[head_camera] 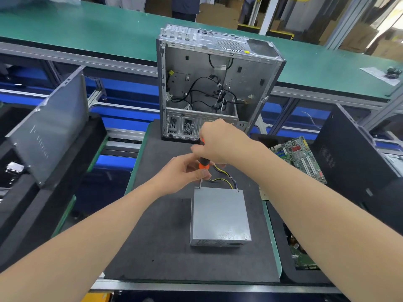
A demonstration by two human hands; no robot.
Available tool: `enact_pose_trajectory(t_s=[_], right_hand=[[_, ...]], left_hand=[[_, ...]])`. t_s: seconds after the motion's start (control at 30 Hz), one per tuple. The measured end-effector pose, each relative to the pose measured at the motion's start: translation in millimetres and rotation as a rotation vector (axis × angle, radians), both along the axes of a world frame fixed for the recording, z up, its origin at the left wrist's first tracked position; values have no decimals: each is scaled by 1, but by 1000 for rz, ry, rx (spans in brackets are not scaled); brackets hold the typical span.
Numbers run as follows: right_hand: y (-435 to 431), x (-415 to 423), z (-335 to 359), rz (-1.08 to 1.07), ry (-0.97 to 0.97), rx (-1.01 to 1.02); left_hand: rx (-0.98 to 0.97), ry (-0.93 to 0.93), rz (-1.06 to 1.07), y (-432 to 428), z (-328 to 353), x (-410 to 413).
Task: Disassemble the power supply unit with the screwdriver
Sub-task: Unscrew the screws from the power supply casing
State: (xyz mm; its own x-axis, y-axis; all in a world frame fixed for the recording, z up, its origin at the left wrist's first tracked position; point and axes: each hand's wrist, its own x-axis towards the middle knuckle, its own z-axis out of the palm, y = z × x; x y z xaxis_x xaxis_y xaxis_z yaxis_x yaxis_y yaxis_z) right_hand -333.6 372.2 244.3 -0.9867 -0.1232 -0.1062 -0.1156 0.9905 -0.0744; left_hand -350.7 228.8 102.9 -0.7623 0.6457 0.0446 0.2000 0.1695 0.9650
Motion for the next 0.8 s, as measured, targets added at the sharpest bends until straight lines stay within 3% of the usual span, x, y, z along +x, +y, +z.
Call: enact_pose_trajectory(t_s=[0.17, 0.37, 0.53, 0.8], right_hand=[[5, 3, 7, 145, -81, -27], [6, 11, 15, 263, -173, -57], [8, 13, 16, 267, -157, -69], [16, 15, 32, 224, -128, -91]], left_hand=[[-27, 5, -2, -3, -7, -1], [-267, 130, 18, -4, -24, 0], [-447, 262, 30, 1, -35, 4], [-484, 334, 51, 4, -39, 3]])
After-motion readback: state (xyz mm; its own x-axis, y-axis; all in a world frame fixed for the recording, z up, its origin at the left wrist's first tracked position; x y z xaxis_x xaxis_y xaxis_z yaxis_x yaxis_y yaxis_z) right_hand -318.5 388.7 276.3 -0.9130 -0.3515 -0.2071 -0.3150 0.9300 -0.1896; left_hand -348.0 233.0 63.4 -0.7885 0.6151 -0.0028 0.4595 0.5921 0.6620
